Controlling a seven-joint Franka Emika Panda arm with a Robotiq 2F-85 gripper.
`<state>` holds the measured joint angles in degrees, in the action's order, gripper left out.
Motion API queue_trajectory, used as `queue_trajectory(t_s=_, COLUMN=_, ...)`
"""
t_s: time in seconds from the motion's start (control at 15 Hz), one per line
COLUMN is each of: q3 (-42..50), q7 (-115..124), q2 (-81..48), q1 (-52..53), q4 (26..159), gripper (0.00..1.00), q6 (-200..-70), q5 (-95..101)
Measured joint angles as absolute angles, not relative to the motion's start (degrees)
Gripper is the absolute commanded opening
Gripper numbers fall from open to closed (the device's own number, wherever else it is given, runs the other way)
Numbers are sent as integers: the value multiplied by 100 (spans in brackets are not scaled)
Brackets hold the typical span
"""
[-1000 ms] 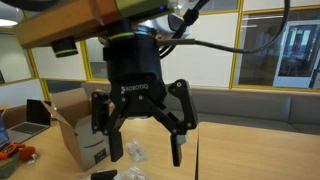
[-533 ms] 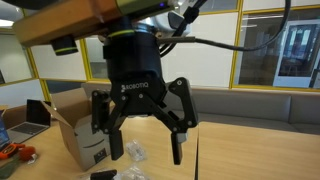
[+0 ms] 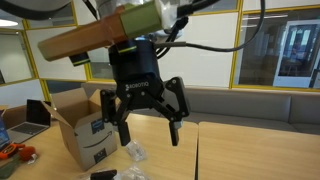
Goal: Pick up the plastics and put them in the box
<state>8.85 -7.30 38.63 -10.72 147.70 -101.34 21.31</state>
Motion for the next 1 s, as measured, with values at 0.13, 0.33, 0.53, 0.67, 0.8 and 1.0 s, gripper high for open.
queue_trajectory(t_s=0.13, q3=864, q7=-572, q2=3652, q1=-941, q4=14771, gripper=100, q6=-10671, q5=2097)
queue_trajectory(t_s=0.33, q3=853, q7=-501, q2=3300, q1=-765, q4=14838, gripper=100, q6=-11840, q5=2081)
queue_trajectory(t_s=0.53, q3=859, q7=-603, q2=2982, q1=-658, q4=15071, gripper=100, q6=-13252, q5=2083)
queue_trajectory(t_s=0.67, q3=1014, q7=-755, q2=2727, q1=-501, q4=15225, gripper=100, q6=-14188, q5=2082)
queue_trajectory(t_s=0.8, q3=1243, q7=-977, q2=2336, q1=-273, q4=15323, gripper=100, q6=-15061, q5=2021)
queue_trajectory(t_s=1.0, q3=1380, q7=-1710, q2=1391, q1=38, q4=15365, gripper=100, q6=-16346, q5=1246)
